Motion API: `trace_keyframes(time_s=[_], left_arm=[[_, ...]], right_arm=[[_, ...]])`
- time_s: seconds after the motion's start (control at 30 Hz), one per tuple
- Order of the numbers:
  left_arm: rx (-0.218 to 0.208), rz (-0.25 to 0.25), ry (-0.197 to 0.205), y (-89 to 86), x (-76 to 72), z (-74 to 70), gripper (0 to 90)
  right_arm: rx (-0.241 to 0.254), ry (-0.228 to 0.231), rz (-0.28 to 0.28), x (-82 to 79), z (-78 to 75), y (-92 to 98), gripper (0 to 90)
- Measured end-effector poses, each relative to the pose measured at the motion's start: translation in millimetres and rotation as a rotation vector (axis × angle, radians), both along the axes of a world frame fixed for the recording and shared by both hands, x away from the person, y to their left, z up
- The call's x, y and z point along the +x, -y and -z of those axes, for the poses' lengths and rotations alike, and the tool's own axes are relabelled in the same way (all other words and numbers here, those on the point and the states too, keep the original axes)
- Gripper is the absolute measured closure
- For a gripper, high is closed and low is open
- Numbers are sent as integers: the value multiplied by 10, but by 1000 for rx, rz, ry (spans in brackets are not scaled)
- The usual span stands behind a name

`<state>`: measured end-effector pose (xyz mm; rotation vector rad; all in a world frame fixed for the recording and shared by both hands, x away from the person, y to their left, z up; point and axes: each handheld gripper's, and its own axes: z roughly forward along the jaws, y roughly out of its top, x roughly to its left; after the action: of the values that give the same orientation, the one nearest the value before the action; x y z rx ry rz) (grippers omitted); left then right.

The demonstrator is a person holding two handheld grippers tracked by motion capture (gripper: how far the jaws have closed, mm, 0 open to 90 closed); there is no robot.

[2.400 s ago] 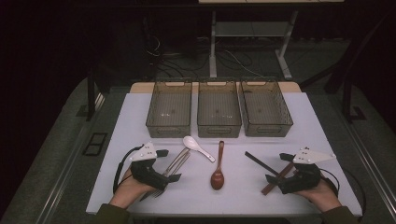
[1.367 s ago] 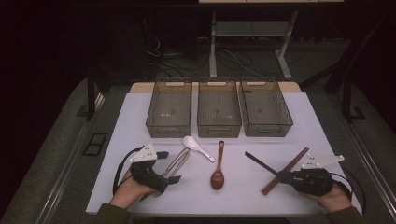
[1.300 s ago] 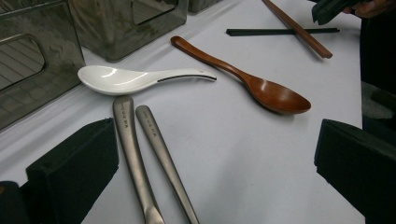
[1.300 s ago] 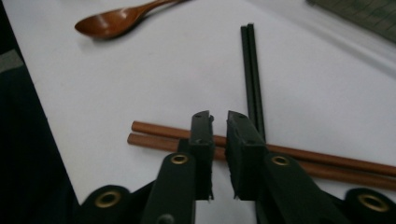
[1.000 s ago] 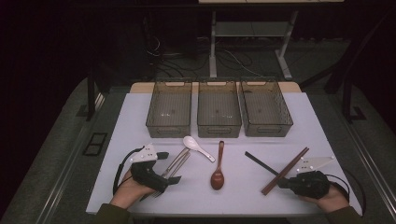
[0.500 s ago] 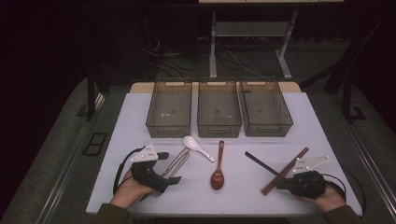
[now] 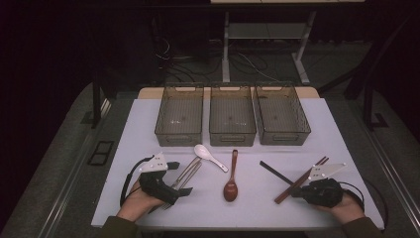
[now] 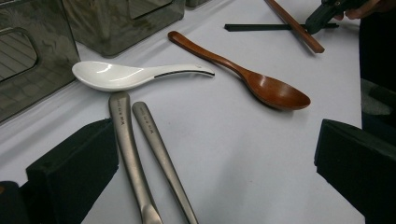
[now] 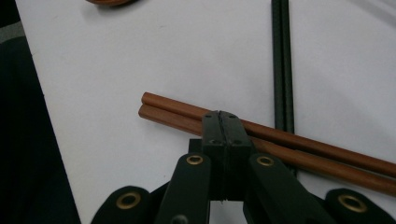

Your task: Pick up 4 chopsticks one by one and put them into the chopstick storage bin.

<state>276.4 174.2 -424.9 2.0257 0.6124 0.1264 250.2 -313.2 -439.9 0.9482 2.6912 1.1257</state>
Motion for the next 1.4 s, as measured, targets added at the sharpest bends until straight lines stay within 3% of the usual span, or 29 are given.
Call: trace_keyframes(time_s=[1.1,1.4], left_arm=[[0,6,-1,20,0,-4,0],[-3,7,2,28,6,-3,0]], right_arm=[[4,29,17,214,0,-195,899],[-8,31,5,323,32,-325,899]])
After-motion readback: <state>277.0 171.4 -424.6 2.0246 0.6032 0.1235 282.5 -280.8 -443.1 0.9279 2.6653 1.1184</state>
